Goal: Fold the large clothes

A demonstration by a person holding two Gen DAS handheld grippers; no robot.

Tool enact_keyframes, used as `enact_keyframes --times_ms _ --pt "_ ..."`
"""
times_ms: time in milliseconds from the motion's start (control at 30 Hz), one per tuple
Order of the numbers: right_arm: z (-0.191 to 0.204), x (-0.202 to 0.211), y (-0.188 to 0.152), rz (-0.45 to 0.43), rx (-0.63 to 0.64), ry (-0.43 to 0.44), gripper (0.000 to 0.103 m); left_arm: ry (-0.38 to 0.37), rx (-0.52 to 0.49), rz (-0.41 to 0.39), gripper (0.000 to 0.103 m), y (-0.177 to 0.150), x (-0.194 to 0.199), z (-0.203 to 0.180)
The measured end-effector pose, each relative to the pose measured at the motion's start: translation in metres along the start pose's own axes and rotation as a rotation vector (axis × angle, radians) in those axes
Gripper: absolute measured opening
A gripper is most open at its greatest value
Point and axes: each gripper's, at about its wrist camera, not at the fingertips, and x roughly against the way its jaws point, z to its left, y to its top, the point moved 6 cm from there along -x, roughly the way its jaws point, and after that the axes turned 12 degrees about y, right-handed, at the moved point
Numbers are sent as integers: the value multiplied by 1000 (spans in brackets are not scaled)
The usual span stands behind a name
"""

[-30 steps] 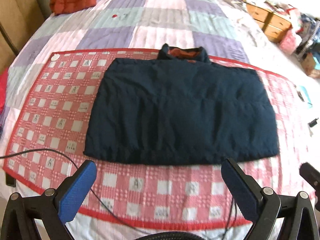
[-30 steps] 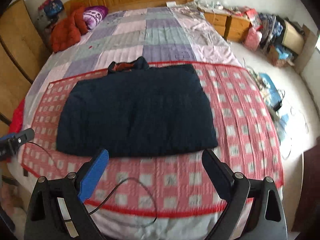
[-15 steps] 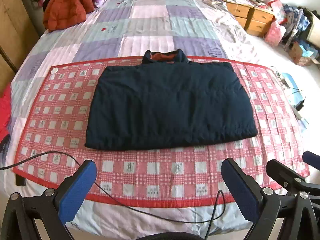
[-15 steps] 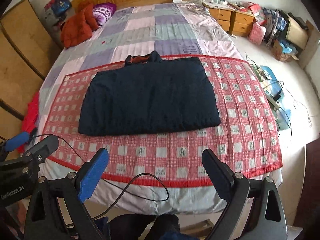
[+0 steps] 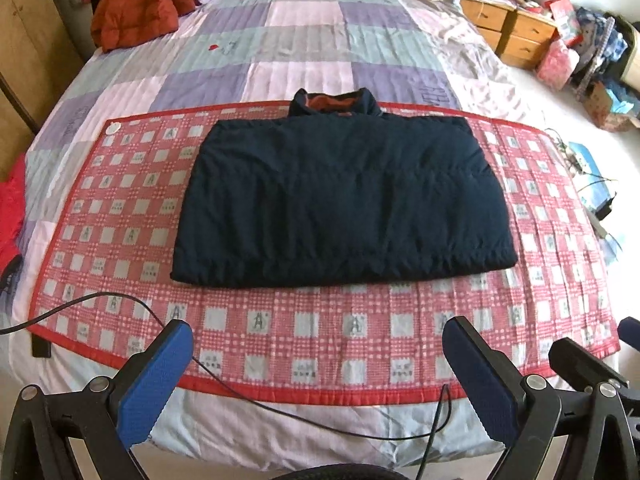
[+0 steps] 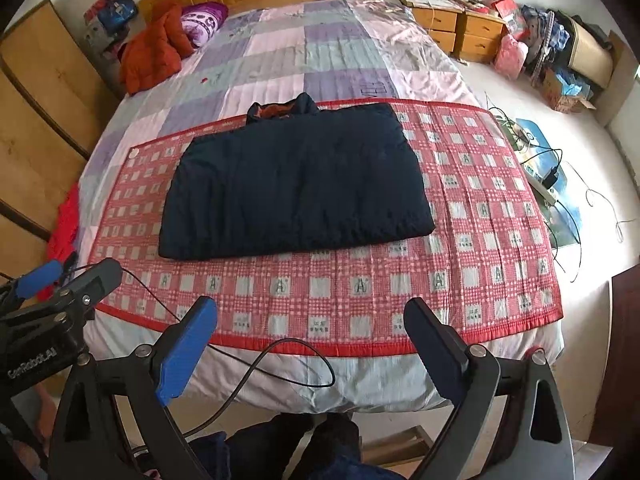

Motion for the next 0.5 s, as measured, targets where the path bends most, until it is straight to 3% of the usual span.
enact_keyframes --times_ms 500 --pt "-1 -3 9 2 1 0 96 3 -7 11 102 19 -11 -6"
